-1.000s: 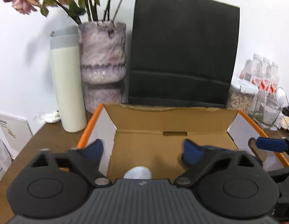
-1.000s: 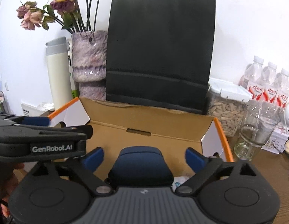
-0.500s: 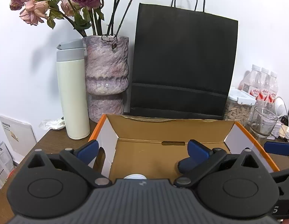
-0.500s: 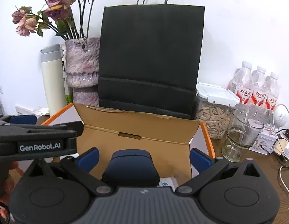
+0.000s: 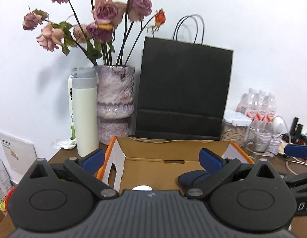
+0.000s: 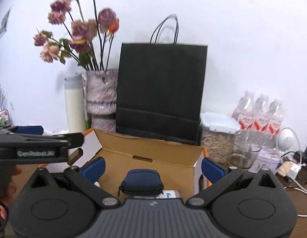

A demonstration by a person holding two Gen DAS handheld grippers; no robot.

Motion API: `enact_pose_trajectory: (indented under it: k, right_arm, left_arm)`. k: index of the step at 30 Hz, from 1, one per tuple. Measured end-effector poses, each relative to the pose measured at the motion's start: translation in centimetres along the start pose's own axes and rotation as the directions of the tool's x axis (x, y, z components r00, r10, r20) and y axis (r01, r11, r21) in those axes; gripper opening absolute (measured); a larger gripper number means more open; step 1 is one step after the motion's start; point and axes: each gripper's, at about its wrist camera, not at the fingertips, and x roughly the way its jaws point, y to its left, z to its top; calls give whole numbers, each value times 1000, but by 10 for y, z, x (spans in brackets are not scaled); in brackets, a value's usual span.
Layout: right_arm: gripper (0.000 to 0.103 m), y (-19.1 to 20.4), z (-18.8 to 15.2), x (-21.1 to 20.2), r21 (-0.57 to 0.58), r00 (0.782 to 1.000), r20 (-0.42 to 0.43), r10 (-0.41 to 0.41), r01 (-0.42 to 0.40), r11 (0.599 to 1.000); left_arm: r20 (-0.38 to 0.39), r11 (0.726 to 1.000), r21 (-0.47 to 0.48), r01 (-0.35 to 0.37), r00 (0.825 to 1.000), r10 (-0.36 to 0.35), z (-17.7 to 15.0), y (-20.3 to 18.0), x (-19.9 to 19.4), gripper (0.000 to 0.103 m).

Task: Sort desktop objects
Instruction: 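Move both tools back from the box to the desk objects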

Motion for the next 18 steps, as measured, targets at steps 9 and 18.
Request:
enact_pose_trajectory:
  k: [9,18]
  right_arm:
    - [103,-26,-31,-47,15,999,14,-44,44,999]
    - [103,-48,-90,-73,22,991,-87,-105,108,994]
  left_arm:
    - [-53,994,49,97,994,-94,-22,1,-37,103]
    - [-116,997,71,40,993,-31,-56,26,-62,103]
